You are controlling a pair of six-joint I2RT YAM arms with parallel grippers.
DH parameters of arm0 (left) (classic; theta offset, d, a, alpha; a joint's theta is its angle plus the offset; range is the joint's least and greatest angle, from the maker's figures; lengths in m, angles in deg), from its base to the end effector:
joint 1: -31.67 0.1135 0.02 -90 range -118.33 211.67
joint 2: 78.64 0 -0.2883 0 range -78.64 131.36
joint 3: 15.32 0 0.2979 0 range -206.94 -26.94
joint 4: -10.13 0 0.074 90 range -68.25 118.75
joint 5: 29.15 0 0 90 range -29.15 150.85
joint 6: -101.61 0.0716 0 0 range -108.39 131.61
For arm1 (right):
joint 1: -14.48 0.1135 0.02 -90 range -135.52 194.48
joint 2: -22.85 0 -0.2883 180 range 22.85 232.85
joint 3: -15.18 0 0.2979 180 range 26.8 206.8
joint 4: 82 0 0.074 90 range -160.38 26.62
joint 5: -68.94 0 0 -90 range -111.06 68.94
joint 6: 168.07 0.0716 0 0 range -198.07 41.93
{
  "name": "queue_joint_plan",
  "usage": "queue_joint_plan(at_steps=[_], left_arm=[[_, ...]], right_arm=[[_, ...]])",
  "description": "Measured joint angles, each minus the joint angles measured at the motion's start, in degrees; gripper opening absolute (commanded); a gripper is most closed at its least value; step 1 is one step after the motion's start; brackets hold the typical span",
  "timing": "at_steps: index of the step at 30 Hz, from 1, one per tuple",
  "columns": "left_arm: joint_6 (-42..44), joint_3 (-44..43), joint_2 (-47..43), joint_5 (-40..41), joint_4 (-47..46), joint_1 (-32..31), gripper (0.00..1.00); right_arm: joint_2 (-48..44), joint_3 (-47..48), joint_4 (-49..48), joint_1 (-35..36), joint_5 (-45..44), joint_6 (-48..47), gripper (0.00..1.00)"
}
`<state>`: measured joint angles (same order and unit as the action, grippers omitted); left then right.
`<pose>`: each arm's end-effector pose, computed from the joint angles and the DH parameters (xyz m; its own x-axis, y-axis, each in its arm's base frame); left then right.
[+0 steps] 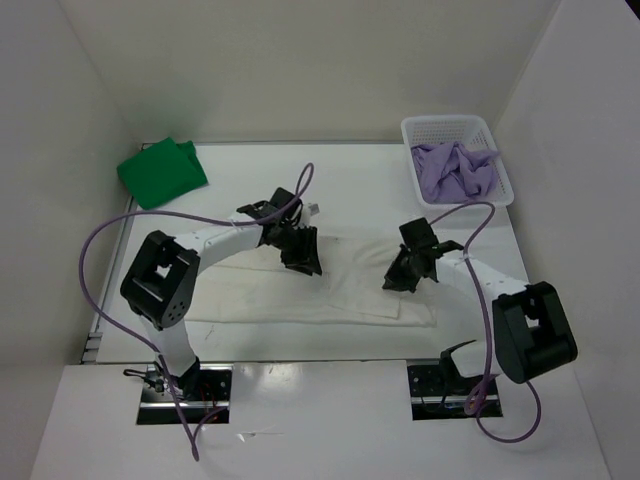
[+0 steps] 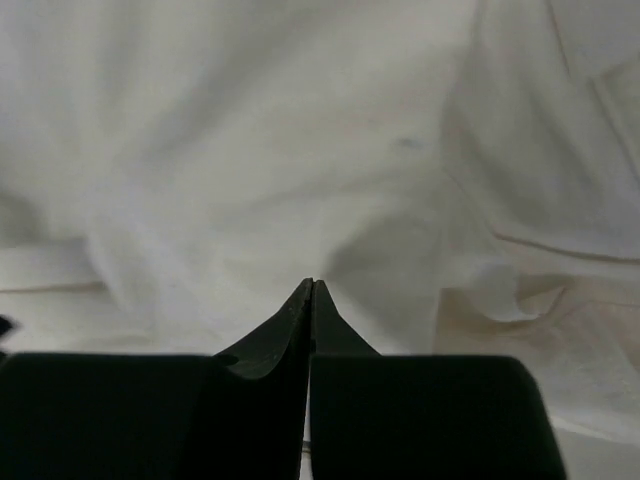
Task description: Fold and stack the t-shirts
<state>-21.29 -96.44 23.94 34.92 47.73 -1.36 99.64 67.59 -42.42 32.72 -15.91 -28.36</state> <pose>0.3444 -0.2613 0.1672 -0.9724 0.0496 -0.2280 0.1793 0.7841 -0.5942 0.2727 0.0966 0.1406 -0.8182 0.5303 -0.2224 0.4251 0.8182 0.3870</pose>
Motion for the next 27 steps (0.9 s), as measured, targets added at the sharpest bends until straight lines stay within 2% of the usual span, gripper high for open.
queue_joint_plan(at_steps=[3,7,8,9,10,13,15,16,19,23,27], left_arm=[[-0.2,0.0,0.0,0.6,-1.1,5.5,0.41],[-0.6,0.2,0.0,0.8,-3.9,15.1,0.41],[-0.9,0.7,0.0,0.8,-5.1,17.7,0.41],[-1.5,1.4,0.0,0.7,-6.2,20.3,0.41],[-1.9,2.3,0.0,0.7,-7.0,22.5,0.41],[-3.1,5.8,0.0,1.0,-8.7,28.5,0.41],[-3.8,8.7,-0.1,1.5,-9.9,31.5,0.41],[-4.3,10.4,-0.2,1.5,-10.5,33.1,0.41],[-6.1,14.1,-0.3,-0.5,-11.7,37.6,0.39],[-7.8,18.4,-3.0,-2.1,-13.8,44.0,0.39],[-8.0,21.8,-7.5,0.5,-12.6,50.7,0.37]], right_arm=[[3.0,-3.6,-0.3,0.3,0.9,1.5,0.00],[3.3,-3.7,-0.8,0.3,0.6,1.9,0.00],[3.0,-3.5,-0.3,0.3,0.1,1.8,0.04],[2.5,-3.1,0.4,0.3,-0.4,1.7,0.15],[1.7,-2.4,1.0,0.3,-0.8,1.8,0.18],[-0.3,1.2,2.3,0.3,-1.8,0.7,0.20],[-0.6,3.5,1.8,0.3,-1.8,0.2,0.14],[-0.2,4.1,1.2,0.3,-1.7,0.0,0.08],[3.1,4.6,-0.9,0.4,-1.7,-0.5,0.00],[12.2,6.4,-3.0,0.5,-1.8,-1.3,0.00],[21.6,14.6,-4.7,1.2,-1.5,-2.0,0.00]])
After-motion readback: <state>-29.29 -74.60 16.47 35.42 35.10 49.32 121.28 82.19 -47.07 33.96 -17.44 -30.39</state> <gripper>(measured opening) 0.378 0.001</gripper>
